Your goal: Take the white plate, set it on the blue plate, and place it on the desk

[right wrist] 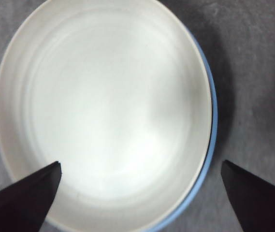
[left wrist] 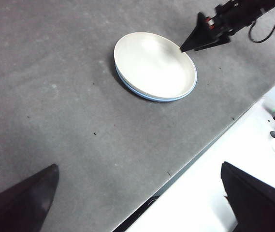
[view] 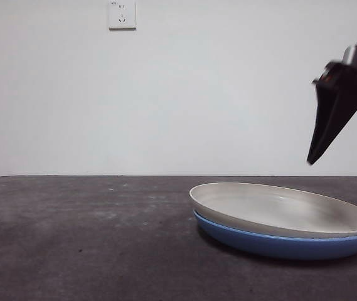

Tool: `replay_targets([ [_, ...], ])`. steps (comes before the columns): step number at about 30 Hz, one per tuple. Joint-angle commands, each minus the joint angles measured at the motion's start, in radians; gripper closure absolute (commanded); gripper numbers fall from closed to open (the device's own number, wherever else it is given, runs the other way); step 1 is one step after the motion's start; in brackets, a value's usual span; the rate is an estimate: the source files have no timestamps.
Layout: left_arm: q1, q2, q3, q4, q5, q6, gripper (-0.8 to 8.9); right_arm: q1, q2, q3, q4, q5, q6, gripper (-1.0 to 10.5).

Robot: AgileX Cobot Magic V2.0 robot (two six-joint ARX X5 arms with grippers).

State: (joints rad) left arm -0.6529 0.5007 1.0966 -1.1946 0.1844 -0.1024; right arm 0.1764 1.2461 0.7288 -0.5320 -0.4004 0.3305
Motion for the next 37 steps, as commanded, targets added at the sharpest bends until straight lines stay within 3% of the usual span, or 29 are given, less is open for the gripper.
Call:
replay_targets([
  [1,-0.008,0.000,0.008,0.014,-0.001,-0.003,2.50,-0.003,0.058,0.013,0.044,-0.003,0.003,3.6],
  [11,-0.008,0.000,0.008,0.013,-0.002,0.008,2.50,-0.013,0.193,0.014,0.143,-0.002,-0.007,3.8],
  [18,-0.008,0.000,0.008,0.013,-0.002,0.008,2.50,-0.013,0.231,0.014,0.153,0.017,-0.019,7.1],
  [26,-0.008,0.000,0.008,0.013,-0.002,0.013,2.50,-0.016,0.258,0.014,0.134,0.104,-0.026,9.2],
  [37,-0.008,0.000,0.008,0.014,-0.002,0.042,2.50,-0.015,0.233,0.075,0.063,0.109,-0.027,9.4],
])
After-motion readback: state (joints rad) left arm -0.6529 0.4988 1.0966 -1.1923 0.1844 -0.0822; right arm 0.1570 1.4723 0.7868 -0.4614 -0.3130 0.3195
